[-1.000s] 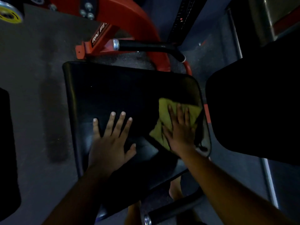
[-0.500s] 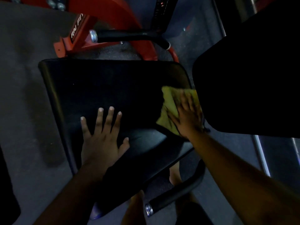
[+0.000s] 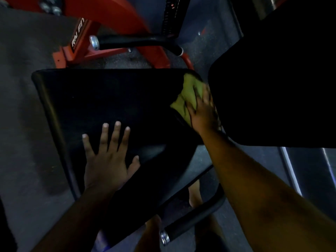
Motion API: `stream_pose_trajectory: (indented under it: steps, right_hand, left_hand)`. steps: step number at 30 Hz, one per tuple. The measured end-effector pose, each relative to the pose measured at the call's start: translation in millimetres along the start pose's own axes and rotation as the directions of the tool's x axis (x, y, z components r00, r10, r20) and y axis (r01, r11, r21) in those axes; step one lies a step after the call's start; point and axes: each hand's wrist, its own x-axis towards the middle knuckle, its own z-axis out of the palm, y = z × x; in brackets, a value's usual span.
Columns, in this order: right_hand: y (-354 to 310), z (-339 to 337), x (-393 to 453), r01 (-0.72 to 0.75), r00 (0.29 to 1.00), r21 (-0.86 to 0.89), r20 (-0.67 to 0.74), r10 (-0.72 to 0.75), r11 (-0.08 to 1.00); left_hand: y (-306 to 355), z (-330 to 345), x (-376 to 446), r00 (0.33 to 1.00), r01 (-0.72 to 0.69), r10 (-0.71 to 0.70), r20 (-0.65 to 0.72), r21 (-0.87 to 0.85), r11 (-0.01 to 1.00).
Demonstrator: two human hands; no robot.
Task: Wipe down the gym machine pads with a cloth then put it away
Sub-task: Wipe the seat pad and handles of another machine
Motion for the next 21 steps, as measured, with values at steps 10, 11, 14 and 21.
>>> stream_pose_trajectory:
  steps: [10, 11, 14, 21]
  right_hand:
    - [-18.8, 18.1, -142.8, 0.044, 0.981, -0.102, 0.192, -0.023, 0.994]
    - [-17.0, 14.9, -122.0, 0.098, 0.981, -0.118, 0.177, -0.076, 0.988]
    - [-14.1, 3.6, -57.5, 0.012, 0.985, -0.094, 0.174, 0.004, 0.996]
    - [16.0, 12.4, -172.5, 0.138, 0.962, -0.091, 0.247, -0.112, 0.986]
  left_hand:
    - [-0.4, -6.6, -1.8, 1.000, -0.007, 0.008, 0.015, -0.054, 0.999]
    - [0.0, -6.3, -1.5, 1.000, -0.007, 0.008, 0.004, -0.052, 0.999]
    - [-0.2, -4.1, -0.1, 1.000, 0.000, -0.001, -0.016, -0.036, 0.999]
    - [-0.9, -2.7, -2.0, 1.000, 0.003, -0.002, 0.022, -0.037, 0.999]
